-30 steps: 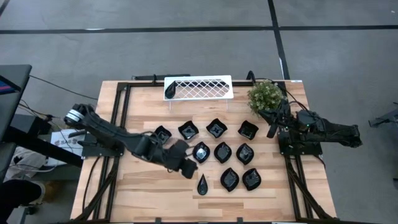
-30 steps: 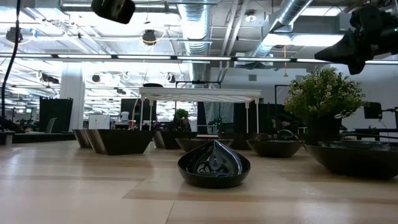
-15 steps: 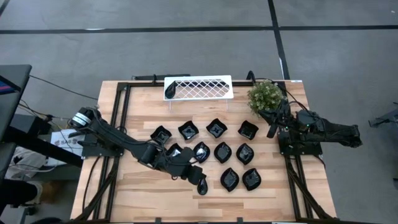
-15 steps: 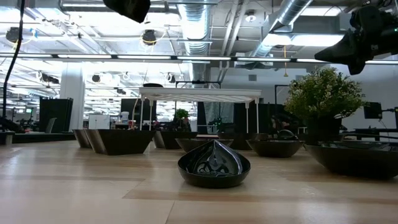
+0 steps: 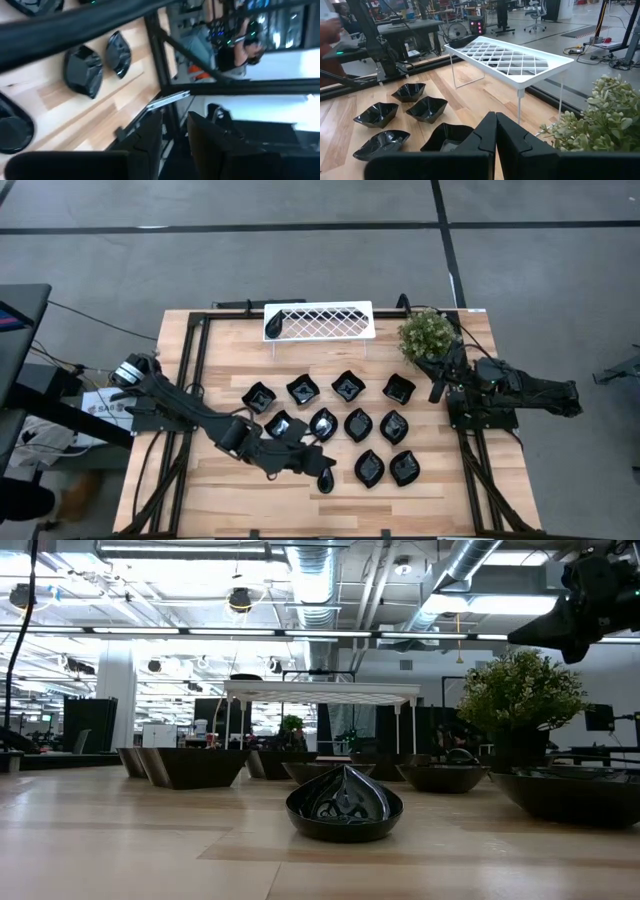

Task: Pick & Place Mini shaped plates
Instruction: Stack the black drop-shaped plate on top of the black drop-shaped plates on the shelf

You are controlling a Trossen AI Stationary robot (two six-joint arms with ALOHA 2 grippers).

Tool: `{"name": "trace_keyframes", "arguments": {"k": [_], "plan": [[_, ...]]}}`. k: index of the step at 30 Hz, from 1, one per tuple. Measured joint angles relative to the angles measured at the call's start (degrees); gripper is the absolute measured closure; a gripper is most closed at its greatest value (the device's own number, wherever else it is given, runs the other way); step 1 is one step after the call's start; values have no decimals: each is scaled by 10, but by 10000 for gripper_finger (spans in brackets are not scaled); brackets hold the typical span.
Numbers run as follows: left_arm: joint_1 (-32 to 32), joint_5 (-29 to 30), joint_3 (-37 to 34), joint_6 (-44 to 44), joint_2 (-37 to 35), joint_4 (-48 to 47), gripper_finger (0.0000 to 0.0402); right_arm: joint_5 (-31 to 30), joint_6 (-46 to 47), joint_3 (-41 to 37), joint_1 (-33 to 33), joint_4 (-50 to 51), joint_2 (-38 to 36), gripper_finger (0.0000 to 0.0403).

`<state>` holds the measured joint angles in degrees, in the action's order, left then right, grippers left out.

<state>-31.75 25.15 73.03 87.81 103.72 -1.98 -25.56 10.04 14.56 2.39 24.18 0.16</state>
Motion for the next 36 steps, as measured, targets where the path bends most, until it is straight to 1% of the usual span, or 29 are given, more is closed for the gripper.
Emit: {"name": "trace_keyframes", "arguments": {"k": [3,6,10,13,16,22,25,30,34,36], "plan": [[-4,18,17,9,11,2,309,0,0,0,0,0,0,401],[-5,20,52,10,49,0,309,0,0,0,0,-1,0,401],[-3,2,104,11,110,-1,309,0,0,0,0,-2,0,401],[2,-21,122,12,134,0,309,0,0,0,0,-2,0,401],[5,-43,123,12,140,-11,312,0,0,0,0,-2,0,401],[-3,-67,123,39,145,-114,334,0,0,0,0,-2,0,401],[-5,-68,123,44,146,-150,339,0,1,0,0,-2,0,401],[-5,-75,123,73,172,-157,340,0,1,0,0,-2,0,401],[-5,-110,123,106,203,-166,341,0,1,0,0,-2,0,401],[-5,-125,123,129,210,-187,341,0,1,0,0,-2,0,401]]}}
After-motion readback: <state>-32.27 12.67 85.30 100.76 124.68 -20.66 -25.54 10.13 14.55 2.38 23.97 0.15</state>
